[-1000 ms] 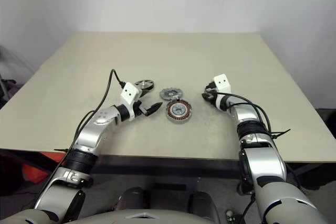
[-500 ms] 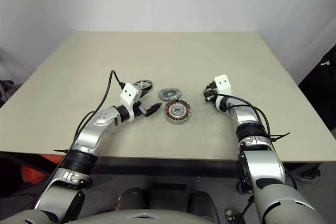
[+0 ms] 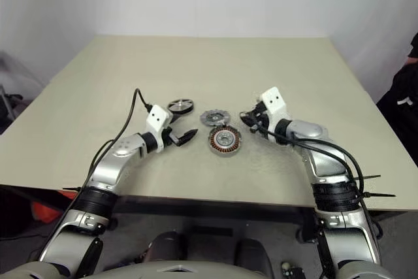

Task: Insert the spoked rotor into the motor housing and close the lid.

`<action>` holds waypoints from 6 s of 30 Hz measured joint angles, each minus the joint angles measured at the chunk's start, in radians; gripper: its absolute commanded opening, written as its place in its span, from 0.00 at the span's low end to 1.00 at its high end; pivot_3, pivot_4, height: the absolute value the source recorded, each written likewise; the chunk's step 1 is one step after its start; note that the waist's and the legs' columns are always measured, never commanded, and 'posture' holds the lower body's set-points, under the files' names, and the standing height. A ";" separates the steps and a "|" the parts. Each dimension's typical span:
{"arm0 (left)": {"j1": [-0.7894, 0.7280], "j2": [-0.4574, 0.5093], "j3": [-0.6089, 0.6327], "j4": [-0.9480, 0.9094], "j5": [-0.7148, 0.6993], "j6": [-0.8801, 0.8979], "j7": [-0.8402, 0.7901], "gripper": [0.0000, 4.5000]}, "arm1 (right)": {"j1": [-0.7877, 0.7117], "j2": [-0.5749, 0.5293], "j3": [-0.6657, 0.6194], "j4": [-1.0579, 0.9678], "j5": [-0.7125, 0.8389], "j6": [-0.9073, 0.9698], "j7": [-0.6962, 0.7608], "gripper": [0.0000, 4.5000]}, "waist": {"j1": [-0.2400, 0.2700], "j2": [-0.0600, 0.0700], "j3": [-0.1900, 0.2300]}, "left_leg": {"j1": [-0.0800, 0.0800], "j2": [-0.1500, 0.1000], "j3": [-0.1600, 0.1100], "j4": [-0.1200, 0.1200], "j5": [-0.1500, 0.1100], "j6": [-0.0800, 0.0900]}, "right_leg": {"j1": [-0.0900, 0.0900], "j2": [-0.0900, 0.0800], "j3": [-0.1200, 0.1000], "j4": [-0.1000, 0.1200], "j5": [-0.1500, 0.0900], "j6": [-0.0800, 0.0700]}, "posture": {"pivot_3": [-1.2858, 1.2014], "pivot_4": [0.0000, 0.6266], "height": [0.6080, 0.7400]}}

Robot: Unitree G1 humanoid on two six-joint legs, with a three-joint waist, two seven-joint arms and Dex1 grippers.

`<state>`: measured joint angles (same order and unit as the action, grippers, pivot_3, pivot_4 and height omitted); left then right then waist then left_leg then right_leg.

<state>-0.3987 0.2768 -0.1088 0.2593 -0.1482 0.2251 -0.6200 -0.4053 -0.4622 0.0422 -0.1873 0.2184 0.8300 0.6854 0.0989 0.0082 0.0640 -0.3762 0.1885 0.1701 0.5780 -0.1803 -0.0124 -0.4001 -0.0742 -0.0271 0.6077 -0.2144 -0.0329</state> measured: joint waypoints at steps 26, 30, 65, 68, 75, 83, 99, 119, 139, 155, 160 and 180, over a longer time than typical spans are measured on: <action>-0.002 -0.003 -0.001 0.004 0.007 -0.011 0.005 1.00 | 0.074 0.055 0.129 -0.054 0.009 0.070 -0.087 0.15 | -0.002 0.000 0.000 | 0.001 0.000 -0.001 -0.001 0.002 -0.003 | 0.000 0.000 0.000 0.001 0.000 0.000 | 0.52 0.00 1.00; -0.002 -0.003 -0.001 0.005 0.011 -0.011 0.005 1.00 | 0.071 0.058 0.129 -0.054 0.014 0.075 -0.093 0.37 | -0.002 0.000 0.000 | 0.001 0.000 -0.001 -0.001 0.003 -0.006 | 0.000 0.000 0.000 0.001 0.000 0.000 | 0.52 0.00 1.00; -0.002 -0.005 -0.001 0.020 0.017 -0.022 0.018 1.00 | 0.044 0.060 0.159 -0.013 0.001 0.052 -0.142 0.00 | -0.001 0.000 -0.001 | 0.005 0.000 -0.001 -0.001 0.004 -0.006 | 0.005 0.000 0.000 0.002 0.000 0.000 | 0.52 0.00 1.00; -0.002 -0.005 -0.001 0.023 0.018 -0.023 0.019 1.00 | 0.041 0.057 0.159 -0.012 0.001 0.054 -0.141 0.00 | -0.001 0.000 -0.001 | 0.006 0.000 -0.001 -0.001 0.004 -0.006 | 0.006 0.000 0.001 0.002 0.000 0.000 | 0.52 0.00 1.00; -0.001 -0.006 0.004 0.024 0.014 -0.016 0.019 1.00 | 0.016 0.022 0.118 -0.033 0.022 0.040 -0.102 0.00 | 0.000 0.000 -0.001 | 0.006 0.000 -0.001 -0.001 0.004 -0.006 | 0.006 0.000 0.001 0.002 0.000 0.000 | 0.52 0.00 1.00; -0.001 -0.005 0.010 0.030 0.015 -0.016 0.018 1.00 | 0.005 0.046 0.108 -0.039 0.038 0.038 -0.094 0.00 | -0.001 0.000 -0.001 | 0.006 0.000 -0.001 -0.001 0.004 -0.006 | 0.006 0.000 0.000 0.002 0.000 0.000 | 0.52 0.00 1.00; 0.009 -0.016 0.056 0.032 -0.019 0.037 0.031 1.00 | 0.008 0.084 0.118 0.032 0.037 0.042 -0.110 0.00 | -0.002 -0.001 -0.001 | 0.007 0.000 -0.001 -0.001 0.004 -0.006 | 0.006 0.000 0.001 0.002 0.000 0.000 | 0.52 0.00 1.00; -0.224 -0.197 0.460 0.308 -0.371 0.339 0.264 1.00 | -0.084 0.060 -0.031 -0.012 0.096 0.069 -0.181 0.00 | 0.004 -0.002 -0.001 | 0.007 -0.001 0.000 0.000 0.004 -0.006 | 0.008 0.000 0.000 0.002 0.000 0.000 | 0.52 0.00 1.00; -0.438 -0.225 0.651 0.684 -0.489 0.297 0.396 0.56 | -0.089 0.066 -0.032 0.022 0.095 0.049 -0.213 0.00 | 0.042 -0.001 -0.001 | 0.010 -0.005 -0.012 0.001 0.004 -0.007 | 0.014 -0.002 0.000 0.000 0.000 0.006 | 0.52 0.00 1.00; -0.418 -0.222 0.647 0.675 -0.494 0.348 0.338 0.30 | -0.069 0.005 -0.074 0.029 0.093 0.048 -0.240 0.00 | 0.053 -0.002 -0.001 | 0.009 -0.007 -0.014 0.000 0.004 -0.007 | 0.015 -0.003 0.000 -0.001 -0.002 0.009 | 0.52 0.00 1.00; -0.382 -0.218 0.650 0.623 -0.533 0.441 0.287 0.30 | 0.002 -0.112 -0.072 0.054 0.037 0.038 -0.244 0.00 | 0.053 -0.002 -0.001 | 0.008 -0.009 -0.015 0.000 0.004 -0.006 | 0.015 -0.005 0.000 -0.002 -0.002 0.009 | 0.52 0.00 1.00; -0.337 -0.219 0.659 0.546 -0.601 0.497 0.266 0.09 | 0.018 -0.143 -0.093 0.121 -0.014 -0.006 -0.252 0.00 | 0.027 -0.002 -0.001 | 0.010 -0.009 -0.014 -0.001 0.002 -0.003 | 0.015 -0.005 0.000 -0.002 -0.005 0.013 | 0.52 0.00 1.00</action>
<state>-0.7357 0.0581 0.5502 0.8055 -0.7492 0.7224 -0.3542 -0.3870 -0.6048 -0.0508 -0.0660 0.2042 0.8240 0.4332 0.1256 0.0063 0.0632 -0.3666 0.1792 0.1559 0.5770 -0.1786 -0.0152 -0.3856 -0.0790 -0.0274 0.6058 -0.2190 -0.0203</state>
